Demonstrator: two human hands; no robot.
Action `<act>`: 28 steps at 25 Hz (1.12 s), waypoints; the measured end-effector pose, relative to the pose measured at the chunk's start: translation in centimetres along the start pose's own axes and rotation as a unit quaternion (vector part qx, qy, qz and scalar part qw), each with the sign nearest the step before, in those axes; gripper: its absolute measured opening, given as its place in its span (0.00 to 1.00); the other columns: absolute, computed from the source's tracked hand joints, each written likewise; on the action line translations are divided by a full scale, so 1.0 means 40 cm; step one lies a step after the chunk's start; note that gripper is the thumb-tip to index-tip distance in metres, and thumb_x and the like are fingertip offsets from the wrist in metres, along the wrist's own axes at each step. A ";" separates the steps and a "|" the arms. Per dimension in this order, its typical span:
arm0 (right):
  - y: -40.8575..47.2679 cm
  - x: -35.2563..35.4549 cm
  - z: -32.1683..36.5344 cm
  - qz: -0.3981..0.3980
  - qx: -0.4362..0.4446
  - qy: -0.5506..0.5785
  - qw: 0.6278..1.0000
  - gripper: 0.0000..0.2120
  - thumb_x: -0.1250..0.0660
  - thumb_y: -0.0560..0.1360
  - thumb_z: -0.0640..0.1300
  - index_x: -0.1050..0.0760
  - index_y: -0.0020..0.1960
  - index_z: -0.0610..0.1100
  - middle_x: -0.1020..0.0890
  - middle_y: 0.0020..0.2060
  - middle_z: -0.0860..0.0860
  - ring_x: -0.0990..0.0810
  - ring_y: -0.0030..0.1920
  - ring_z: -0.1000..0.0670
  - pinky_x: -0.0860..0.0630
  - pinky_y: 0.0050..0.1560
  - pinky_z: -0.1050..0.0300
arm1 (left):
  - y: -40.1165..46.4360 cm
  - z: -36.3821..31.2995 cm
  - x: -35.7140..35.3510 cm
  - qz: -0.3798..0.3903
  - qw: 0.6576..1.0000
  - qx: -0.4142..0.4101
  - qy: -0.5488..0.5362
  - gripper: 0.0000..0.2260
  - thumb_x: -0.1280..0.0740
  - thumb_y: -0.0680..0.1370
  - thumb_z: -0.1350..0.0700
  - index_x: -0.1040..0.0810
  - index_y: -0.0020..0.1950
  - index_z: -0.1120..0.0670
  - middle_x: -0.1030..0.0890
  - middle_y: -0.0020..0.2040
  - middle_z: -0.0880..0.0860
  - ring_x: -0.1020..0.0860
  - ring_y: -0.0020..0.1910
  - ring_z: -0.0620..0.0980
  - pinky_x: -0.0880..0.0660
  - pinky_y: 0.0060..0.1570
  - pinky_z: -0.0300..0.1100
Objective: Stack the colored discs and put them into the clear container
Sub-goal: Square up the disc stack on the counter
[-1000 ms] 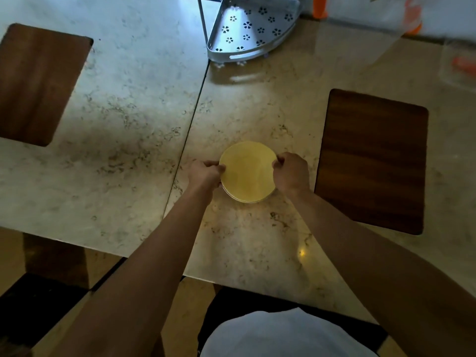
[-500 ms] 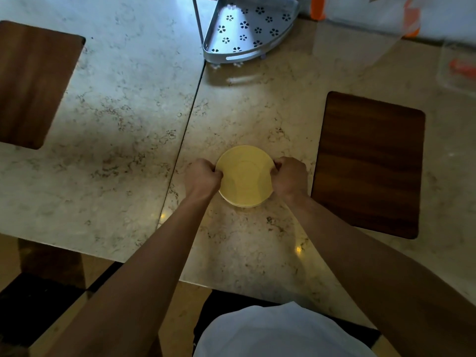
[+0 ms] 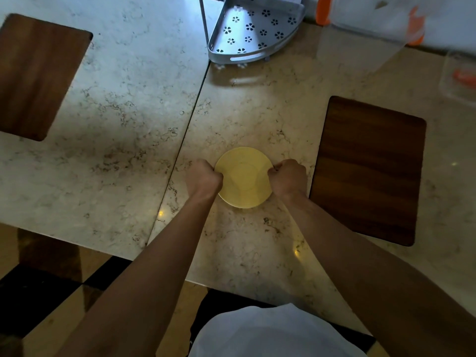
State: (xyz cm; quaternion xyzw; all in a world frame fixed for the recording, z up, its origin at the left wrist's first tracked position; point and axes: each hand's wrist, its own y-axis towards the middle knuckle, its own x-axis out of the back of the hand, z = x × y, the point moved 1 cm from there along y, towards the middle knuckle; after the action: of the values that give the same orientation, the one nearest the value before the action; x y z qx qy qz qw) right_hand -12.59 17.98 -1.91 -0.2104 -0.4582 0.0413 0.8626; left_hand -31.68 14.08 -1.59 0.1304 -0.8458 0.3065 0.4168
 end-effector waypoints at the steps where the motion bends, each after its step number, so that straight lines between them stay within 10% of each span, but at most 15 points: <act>1: -0.001 0.000 -0.003 0.000 -0.009 0.000 1.000 0.11 0.34 0.75 0.44 0.17 0.48 0.39 0.15 0.43 0.42 0.16 0.44 0.42 0.18 0.46 0.49 | -0.002 -0.001 -0.003 0.001 1.000 0.005 -0.007 0.10 0.32 0.65 0.64 0.31 0.26 0.58 0.36 0.22 0.50 0.36 0.21 0.49 0.42 0.24 0.38; 5: 0.009 -0.002 -0.005 0.047 -0.052 0.038 0.997 0.09 0.35 0.72 0.43 0.22 0.38 0.38 0.18 0.36 0.44 0.19 0.38 0.43 0.28 0.32 0.59 | -0.002 0.005 -0.007 0.012 0.992 0.071 -0.102 0.06 0.29 0.66 0.63 0.23 0.31 0.57 0.23 0.30 0.53 0.22 0.32 0.54 0.22 0.34 0.48; 10: 0.019 0.004 0.000 0.091 -0.066 0.062 0.992 0.12 0.34 0.72 0.44 0.30 0.32 0.42 0.26 0.29 0.49 0.24 0.33 0.46 0.38 0.25 0.62 | 0.004 0.011 0.008 0.035 0.967 0.131 -0.217 0.08 0.25 0.65 0.63 0.21 0.33 0.52 0.19 0.35 0.53 0.20 0.38 0.53 0.21 0.42 0.45; 19: 0.052 0.025 -0.043 0.134 -0.070 0.142 0.978 0.08 0.27 0.71 0.43 0.17 0.45 0.39 0.15 0.43 0.41 0.16 0.45 0.41 0.18 0.49 0.41 | -0.003 -0.021 0.023 0.110 0.918 0.182 -0.335 0.13 0.28 0.70 0.66 0.22 0.53 0.66 0.18 0.49 0.63 0.18 0.44 0.59 0.18 0.42 0.51; 28: 0.048 0.134 -0.132 0.132 -0.110 0.225 0.959 0.09 0.26 0.73 0.44 0.18 0.46 0.38 0.16 0.47 0.43 0.17 0.44 0.47 0.16 0.44 0.51 | -0.044 -0.151 -0.028 0.114 0.918 0.181 -0.334 0.07 0.28 0.73 0.56 0.22 0.45 0.58 0.18 0.45 0.60 0.20 0.43 0.58 0.21 0.46 0.52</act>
State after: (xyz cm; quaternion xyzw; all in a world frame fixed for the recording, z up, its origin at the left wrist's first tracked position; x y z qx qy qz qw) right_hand -5.00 19.42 -1.11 -0.3665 -0.2223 0.0553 0.9018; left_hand -26.36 16.48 1.06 0.2010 -0.8749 0.4386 0.0413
